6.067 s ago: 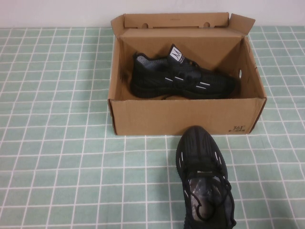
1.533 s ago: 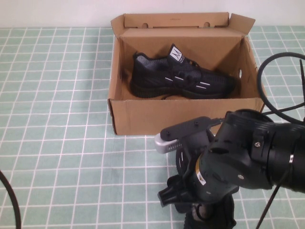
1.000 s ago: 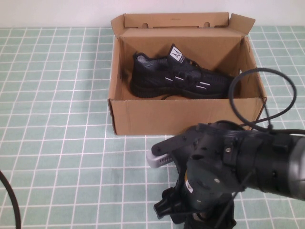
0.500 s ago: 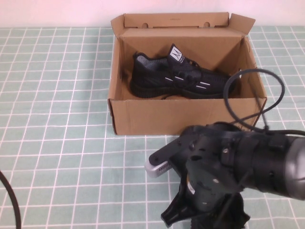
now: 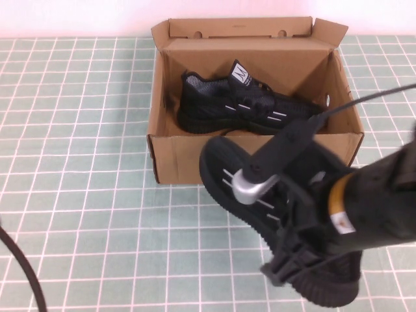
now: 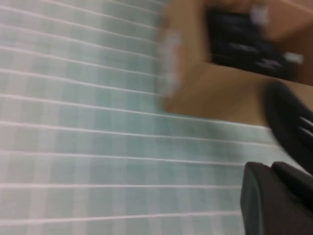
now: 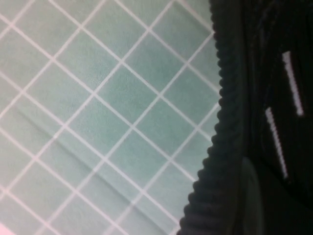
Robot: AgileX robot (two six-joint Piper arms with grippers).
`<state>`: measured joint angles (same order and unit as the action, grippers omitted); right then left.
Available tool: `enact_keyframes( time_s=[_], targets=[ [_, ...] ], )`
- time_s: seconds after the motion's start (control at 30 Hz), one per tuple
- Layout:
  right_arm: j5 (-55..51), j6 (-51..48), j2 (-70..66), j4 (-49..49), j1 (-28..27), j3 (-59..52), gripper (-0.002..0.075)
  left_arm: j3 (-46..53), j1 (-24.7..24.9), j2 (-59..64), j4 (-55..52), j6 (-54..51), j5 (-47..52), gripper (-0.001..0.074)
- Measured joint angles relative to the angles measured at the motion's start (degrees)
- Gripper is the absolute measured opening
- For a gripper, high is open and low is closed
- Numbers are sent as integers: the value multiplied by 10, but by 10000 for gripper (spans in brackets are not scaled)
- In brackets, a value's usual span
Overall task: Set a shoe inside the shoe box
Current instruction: Hand over the shoe
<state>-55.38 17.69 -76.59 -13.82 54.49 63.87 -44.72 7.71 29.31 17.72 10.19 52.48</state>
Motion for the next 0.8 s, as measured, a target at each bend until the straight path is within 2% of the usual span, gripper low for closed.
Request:
enact_keyframes(
  time_s=[0.13, 0.23, 0.37, 0.8],
  targets=[
    [-22, -75, 40, 0, 0, 0, 1, 0, 0, 0, 118, -118, -2, -4],
    [-44, -138, 66, 0, 0, 0, 1, 0, 1, 12, 182, -163, -2, -4],
    [-59, -173, 88, -1, 0, -1, 1, 0, 1, 49, 234, -201, 4, -4],
    [-99, -260, 96, 37, 0, -1, 0, 0, 1, 308, 524, -429, 146, -4]
  ],
)
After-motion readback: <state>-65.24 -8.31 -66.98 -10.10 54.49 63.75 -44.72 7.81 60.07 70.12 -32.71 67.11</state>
